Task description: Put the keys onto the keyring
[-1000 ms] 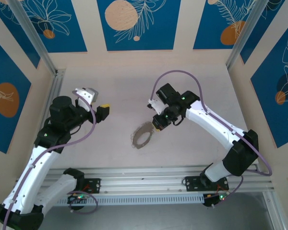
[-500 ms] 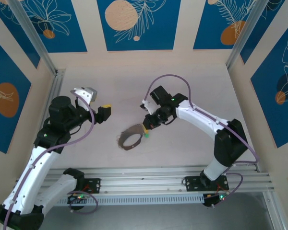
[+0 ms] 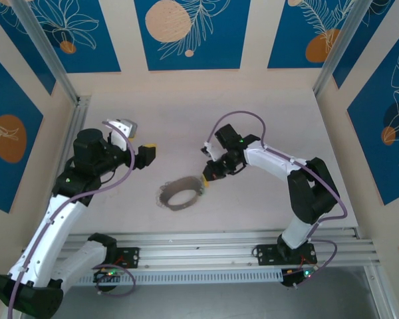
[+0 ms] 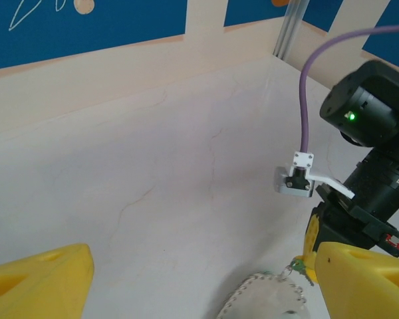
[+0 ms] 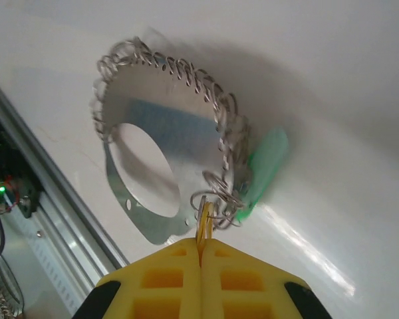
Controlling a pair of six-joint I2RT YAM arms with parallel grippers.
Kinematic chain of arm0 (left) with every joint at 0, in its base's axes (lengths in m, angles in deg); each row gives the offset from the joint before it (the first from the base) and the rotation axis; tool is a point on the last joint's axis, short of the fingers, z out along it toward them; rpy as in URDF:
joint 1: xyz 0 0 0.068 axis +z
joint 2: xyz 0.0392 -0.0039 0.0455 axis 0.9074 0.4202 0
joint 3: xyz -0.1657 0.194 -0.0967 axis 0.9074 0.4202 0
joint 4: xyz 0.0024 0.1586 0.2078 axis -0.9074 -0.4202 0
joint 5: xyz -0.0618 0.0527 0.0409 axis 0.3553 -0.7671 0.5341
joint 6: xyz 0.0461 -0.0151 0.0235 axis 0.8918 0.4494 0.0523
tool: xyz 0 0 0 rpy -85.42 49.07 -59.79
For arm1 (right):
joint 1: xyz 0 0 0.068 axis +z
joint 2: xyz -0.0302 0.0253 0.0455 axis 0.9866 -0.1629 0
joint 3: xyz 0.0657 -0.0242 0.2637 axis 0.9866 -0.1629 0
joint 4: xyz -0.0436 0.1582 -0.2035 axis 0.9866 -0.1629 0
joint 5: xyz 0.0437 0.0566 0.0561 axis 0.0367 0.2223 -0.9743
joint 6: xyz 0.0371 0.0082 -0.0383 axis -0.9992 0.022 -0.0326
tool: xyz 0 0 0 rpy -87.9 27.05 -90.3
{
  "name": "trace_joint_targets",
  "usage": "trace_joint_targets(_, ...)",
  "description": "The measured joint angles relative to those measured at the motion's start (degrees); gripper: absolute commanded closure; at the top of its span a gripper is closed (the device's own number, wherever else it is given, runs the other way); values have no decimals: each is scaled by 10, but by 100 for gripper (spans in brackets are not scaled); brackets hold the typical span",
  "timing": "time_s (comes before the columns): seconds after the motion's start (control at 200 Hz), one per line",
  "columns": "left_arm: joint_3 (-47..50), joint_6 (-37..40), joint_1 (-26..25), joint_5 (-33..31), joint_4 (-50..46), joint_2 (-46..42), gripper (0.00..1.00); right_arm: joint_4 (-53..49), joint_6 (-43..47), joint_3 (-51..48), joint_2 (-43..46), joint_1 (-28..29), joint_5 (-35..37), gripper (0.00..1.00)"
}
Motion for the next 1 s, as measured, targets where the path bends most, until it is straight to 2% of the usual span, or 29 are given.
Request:
trace_joint_targets(0.295, 0, 0, 4, 8, 0, -4, 14, 49, -25, -63, 0, -34, 2, 100)
trace_joint_targets(0.435, 0, 0, 7, 12, 1, -7, 14, 68, -46, -122, 26, -38, 9, 94)
trace_joint_targets(0.505, 0, 0, 9, 15, 1, -7, 14, 70, -56, -149, 49, -39, 14, 89)
trace_joint_targets(0.605, 0, -1, 10, 17, 1, -7, 13, 71, -66, -169, 73, -46, 19, 75)
trace_joint_targets(0.685, 0, -3, 10, 22, 1, -7, 13, 75, -74, -170, 82, -52, 27, 67)
trace_joint_targets(0.925, 0, -7, 11, 29, 1, -3, 12, 69, -73, -168, 130, -66, 58, 51)
trace_joint_targets(1.0, -2, -10, 11, 35, -1, 11, 12, 67, -71, -167, 170, -68, 73, 50)
